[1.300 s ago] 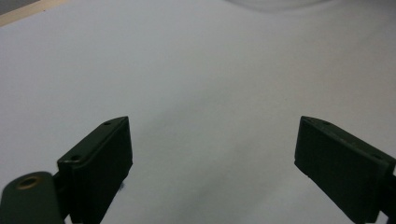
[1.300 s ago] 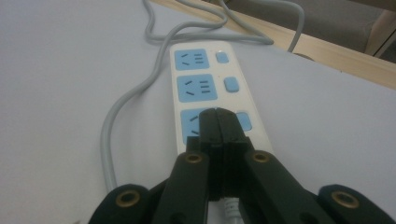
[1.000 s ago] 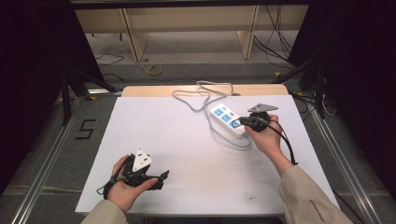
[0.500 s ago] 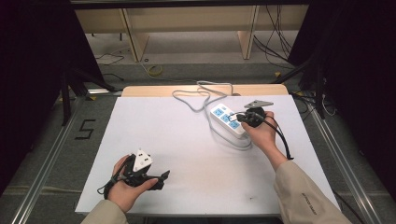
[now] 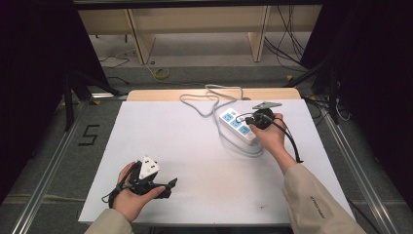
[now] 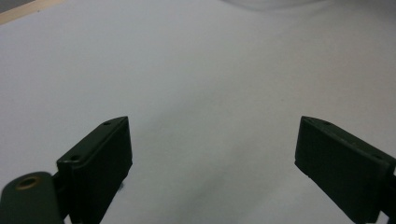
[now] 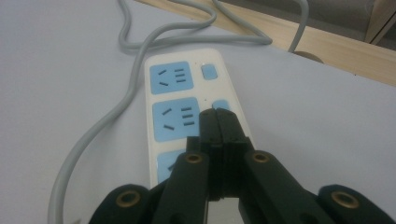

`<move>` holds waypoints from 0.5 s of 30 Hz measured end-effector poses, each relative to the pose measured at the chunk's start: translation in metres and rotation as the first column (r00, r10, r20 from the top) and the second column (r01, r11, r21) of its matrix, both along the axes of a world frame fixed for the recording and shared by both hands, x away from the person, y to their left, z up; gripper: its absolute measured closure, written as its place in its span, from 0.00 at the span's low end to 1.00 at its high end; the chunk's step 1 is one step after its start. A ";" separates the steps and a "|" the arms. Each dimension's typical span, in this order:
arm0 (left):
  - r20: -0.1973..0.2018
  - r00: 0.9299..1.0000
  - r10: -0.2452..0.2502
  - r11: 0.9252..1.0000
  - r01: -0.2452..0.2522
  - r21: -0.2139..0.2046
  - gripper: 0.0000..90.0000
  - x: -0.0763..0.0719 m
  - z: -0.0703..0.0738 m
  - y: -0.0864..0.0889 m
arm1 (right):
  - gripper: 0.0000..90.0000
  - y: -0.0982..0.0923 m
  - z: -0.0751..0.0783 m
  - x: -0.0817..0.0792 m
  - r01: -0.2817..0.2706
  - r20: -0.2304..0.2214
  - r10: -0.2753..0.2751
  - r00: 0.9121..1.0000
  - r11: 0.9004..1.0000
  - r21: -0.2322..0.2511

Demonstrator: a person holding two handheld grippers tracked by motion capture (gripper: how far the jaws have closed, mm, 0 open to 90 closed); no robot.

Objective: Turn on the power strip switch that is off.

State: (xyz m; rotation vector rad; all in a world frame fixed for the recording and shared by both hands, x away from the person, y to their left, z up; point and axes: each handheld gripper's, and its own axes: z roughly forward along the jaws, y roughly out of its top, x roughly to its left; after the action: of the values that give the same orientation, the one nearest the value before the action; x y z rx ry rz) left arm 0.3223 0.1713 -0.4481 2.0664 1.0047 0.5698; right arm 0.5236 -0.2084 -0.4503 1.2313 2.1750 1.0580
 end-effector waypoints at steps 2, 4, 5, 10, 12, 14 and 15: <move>-0.001 1.000 -0.001 1.000 0.001 0.000 0.12 0.000 0.000 0.000 | 1.00 0.001 0.001 0.002 -0.003 -0.003 0.003 1.000 1.000 -0.002; 0.000 1.000 -0.002 1.000 0.002 0.001 0.12 0.000 0.000 0.000 | 1.00 0.003 0.001 0.004 -0.003 -0.007 0.003 1.000 1.000 0.000; 0.000 1.000 -0.001 1.000 0.001 -0.001 0.12 0.000 0.000 0.000 | 1.00 0.003 0.001 0.005 -0.003 -0.009 0.003 1.000 1.000 -0.001; -0.001 1.000 -0.003 1.000 0.003 0.001 0.12 0.000 0.000 0.000 | 1.00 0.007 -0.001 0.010 -0.005 -0.015 0.005 1.000 1.000 -0.013; 0.000 1.000 -0.003 1.000 0.003 -0.001 0.12 0.000 0.000 0.000 | 1.00 0.008 0.000 0.012 -0.006 -0.020 0.005 1.000 1.000 -0.016; -0.002 1.000 -0.002 1.000 0.002 -0.002 0.12 0.000 0.000 0.000 | 1.00 0.010 0.000 0.014 -0.005 -0.020 0.005 1.000 1.000 -0.015; -0.002 1.000 -0.002 1.000 0.002 -0.002 0.12 0.000 0.000 0.000 | 1.00 0.011 0.000 0.015 -0.009 -0.018 0.008 1.000 1.000 -0.020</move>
State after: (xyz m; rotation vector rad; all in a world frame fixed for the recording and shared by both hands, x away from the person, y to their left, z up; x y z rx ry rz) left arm 0.3223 0.1716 -0.4485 2.0668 1.0040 0.5651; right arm 0.5385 -0.1976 -0.4503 1.2279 2.2007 1.0300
